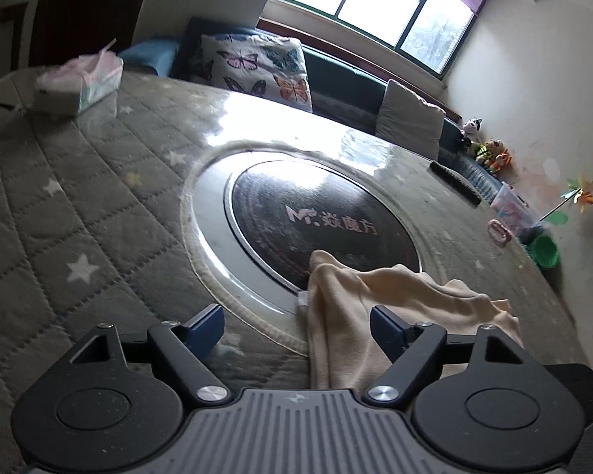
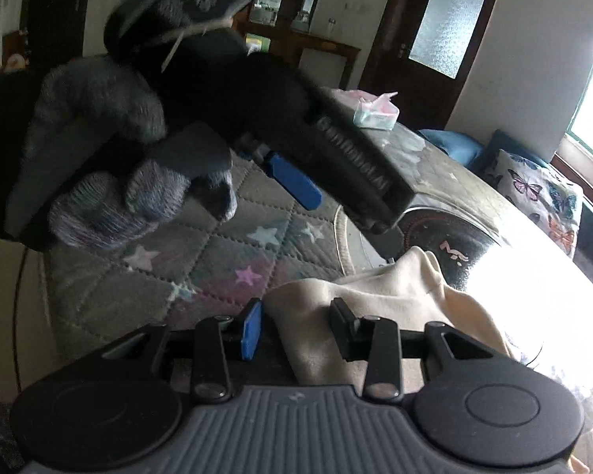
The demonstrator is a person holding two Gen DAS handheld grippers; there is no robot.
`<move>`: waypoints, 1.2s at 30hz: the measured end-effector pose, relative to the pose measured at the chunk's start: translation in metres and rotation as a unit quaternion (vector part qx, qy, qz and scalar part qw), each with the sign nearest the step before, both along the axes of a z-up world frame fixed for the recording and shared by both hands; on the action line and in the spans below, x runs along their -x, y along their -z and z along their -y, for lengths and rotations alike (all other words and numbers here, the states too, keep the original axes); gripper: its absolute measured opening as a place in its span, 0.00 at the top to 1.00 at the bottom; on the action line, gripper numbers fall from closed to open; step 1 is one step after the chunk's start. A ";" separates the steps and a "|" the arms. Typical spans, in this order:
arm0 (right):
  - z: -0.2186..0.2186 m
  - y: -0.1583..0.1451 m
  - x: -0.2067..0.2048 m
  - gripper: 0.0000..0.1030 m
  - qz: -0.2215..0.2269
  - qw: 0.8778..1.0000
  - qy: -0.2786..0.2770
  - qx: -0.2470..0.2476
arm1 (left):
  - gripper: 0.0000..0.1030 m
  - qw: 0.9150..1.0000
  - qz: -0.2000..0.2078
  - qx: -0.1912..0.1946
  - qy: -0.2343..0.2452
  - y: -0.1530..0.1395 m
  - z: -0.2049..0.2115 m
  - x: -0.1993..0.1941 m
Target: Fold clothes
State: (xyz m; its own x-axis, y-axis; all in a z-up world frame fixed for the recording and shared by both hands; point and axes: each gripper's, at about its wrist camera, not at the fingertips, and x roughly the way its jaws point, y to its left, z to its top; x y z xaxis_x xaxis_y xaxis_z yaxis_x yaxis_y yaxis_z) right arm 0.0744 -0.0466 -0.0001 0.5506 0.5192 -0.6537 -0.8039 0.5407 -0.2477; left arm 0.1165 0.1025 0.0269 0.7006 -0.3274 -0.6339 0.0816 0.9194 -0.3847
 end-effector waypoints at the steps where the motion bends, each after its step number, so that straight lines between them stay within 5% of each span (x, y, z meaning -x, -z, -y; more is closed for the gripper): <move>1: 0.001 -0.001 0.000 0.75 0.001 1.000 0.004 -0.003 | 0.22 1.000 -0.005 0.007 0.002 0.001 0.000 -0.001; 3: 0.005 -0.005 -0.001 0.89 0.000 1.000 0.015 -0.014 | 0.24 1.000 -0.017 0.019 0.004 0.004 0.002 -0.003; 12: 0.040 -0.035 -0.004 0.93 -0.024 0.993 0.048 -0.104 | 0.34 0.993 -0.065 0.101 0.000 0.009 0.006 -0.013; 20: 0.062 -0.041 0.004 0.93 -0.029 0.990 0.047 -0.126 | 0.65 0.977 -0.110 0.181 -0.017 0.021 0.006 -0.017; 21: 0.063 -0.039 0.007 0.93 -0.031 0.990 0.047 -0.126 | 0.74 0.977 -0.111 0.183 -0.015 0.022 0.007 -0.017; 25: 0.065 -0.036 0.009 0.92 -0.038 0.991 0.043 -0.121 | 0.82 0.977 -0.115 0.176 -0.022 0.025 0.009 -0.016; 30: 0.085 -0.039 0.007 0.87 -0.062 0.986 0.059 -0.145 | 0.82 0.978 -0.113 0.173 -0.023 0.025 0.009 -0.015; 36: 0.139 -0.035 -0.007 0.87 -0.061 0.973 0.166 -0.148 | 0.82 0.979 -0.109 0.170 -0.021 0.026 0.010 -0.015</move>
State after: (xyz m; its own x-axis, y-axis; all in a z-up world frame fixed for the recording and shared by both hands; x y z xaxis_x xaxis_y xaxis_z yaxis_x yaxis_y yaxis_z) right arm 0.0819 -0.1858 0.0353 0.6480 0.5007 -0.5740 -0.5858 0.8092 0.0445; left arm 0.1312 0.0926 0.0007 0.5790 -0.5190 -0.6287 -0.0716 0.7358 -0.6734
